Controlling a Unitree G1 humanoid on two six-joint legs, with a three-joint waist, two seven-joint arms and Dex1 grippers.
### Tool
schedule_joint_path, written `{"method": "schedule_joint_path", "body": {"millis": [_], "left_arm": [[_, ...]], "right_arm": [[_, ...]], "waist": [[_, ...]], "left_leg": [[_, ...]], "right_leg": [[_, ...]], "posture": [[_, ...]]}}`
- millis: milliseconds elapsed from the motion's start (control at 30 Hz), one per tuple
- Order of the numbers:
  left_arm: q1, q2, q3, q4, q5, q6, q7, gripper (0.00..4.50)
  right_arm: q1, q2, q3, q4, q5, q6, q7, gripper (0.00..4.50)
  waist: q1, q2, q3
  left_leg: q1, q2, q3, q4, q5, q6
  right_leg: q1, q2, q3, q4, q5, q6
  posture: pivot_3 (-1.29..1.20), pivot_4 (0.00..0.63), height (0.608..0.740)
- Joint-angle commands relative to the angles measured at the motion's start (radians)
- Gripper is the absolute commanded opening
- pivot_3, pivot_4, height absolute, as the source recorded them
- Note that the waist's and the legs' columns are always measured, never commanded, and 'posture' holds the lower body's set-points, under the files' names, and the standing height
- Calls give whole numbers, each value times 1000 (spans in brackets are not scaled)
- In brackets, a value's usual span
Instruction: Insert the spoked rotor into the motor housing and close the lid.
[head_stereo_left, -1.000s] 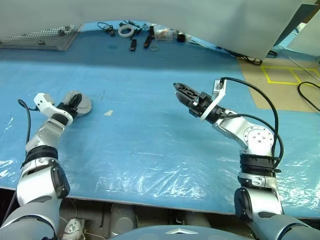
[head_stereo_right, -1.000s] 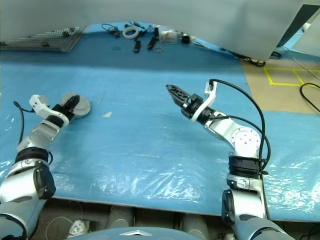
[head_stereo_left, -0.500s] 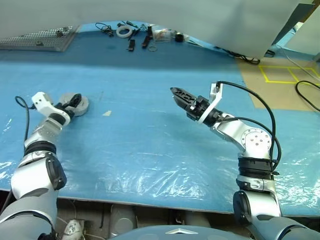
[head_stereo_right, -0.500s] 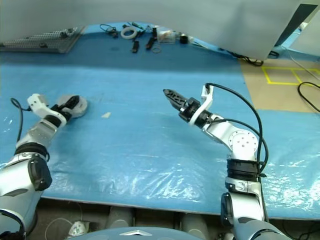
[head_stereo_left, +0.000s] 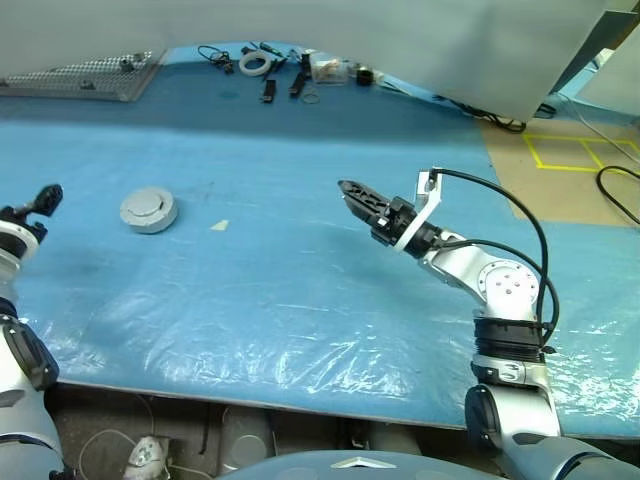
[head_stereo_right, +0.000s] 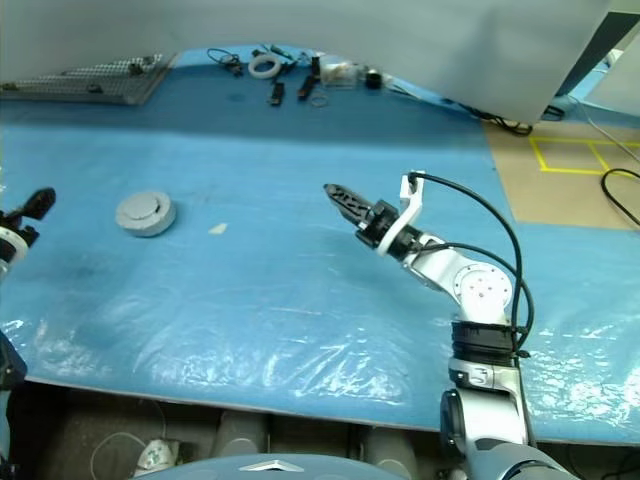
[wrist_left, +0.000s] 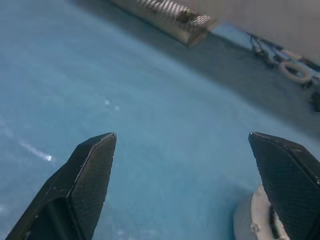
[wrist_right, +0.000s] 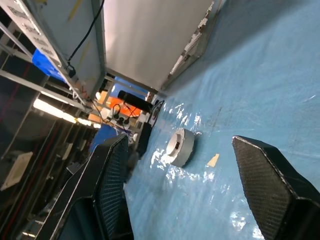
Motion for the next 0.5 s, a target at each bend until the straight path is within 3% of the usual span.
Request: {"method": "schedule_joint_path", "body": {"millis": [33,233,500], "left_arm": [[-74,13,-67,-83,35,38,-193,4477],[-1,-120,-264,-451,32,149,-549,4477],[239,-306,-395,-942,4,228,-532,4477]], "right_arm": [[-3,-86,-6,-35,-87,-36,130,3473],[17,-261,89,-67,-306,-132,413,3473],[73,-277,184,-143,-469,-229,560,3473]], "waist": [[5,0,0],[10,1,0],[-20,1,0]], "left_leg": [[1,-1,0,0,0,0],[1,-1,0,0,0,0],[-3,1,0,-1,0,0]], "right_leg": [[1,-1,0,-1,0,0],[2,-1,-2,-1,0,0],[2,0,-1,1,-2,-4]], "posture": [[0,150,740],[0,150,740],[0,150,740]]}}
